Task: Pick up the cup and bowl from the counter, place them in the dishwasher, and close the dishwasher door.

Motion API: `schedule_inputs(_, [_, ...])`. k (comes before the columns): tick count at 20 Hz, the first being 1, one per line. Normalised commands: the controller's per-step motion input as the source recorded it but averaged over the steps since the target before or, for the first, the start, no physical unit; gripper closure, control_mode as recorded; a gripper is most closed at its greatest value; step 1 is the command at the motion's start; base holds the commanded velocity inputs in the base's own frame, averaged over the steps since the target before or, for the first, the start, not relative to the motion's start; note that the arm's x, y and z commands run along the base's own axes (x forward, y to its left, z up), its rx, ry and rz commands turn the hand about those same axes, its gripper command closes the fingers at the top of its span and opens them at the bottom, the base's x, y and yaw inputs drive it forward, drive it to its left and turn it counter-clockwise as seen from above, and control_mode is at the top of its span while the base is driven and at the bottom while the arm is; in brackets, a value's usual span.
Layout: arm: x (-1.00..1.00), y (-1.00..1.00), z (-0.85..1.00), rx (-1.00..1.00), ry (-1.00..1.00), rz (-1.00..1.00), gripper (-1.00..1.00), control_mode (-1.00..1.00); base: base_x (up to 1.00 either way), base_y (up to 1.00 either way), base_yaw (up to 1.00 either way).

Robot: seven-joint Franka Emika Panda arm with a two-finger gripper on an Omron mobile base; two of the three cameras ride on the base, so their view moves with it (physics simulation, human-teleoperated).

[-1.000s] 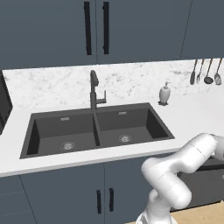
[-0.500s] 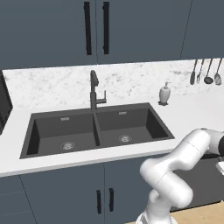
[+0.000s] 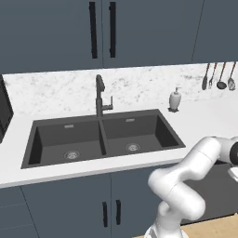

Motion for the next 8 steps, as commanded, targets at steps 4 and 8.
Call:
schedule_inputs(4, [0.61, -0.03, 0.00, 0.00, 0.00, 0.03, -1.00, -1.00, 0.00, 0.00, 0.00])
schedule_inputs(8, [0.13, 0.00, 0.00, 0.00, 0.05, 0.00, -1.00, -1.00, 0.00, 0.00, 0.00])
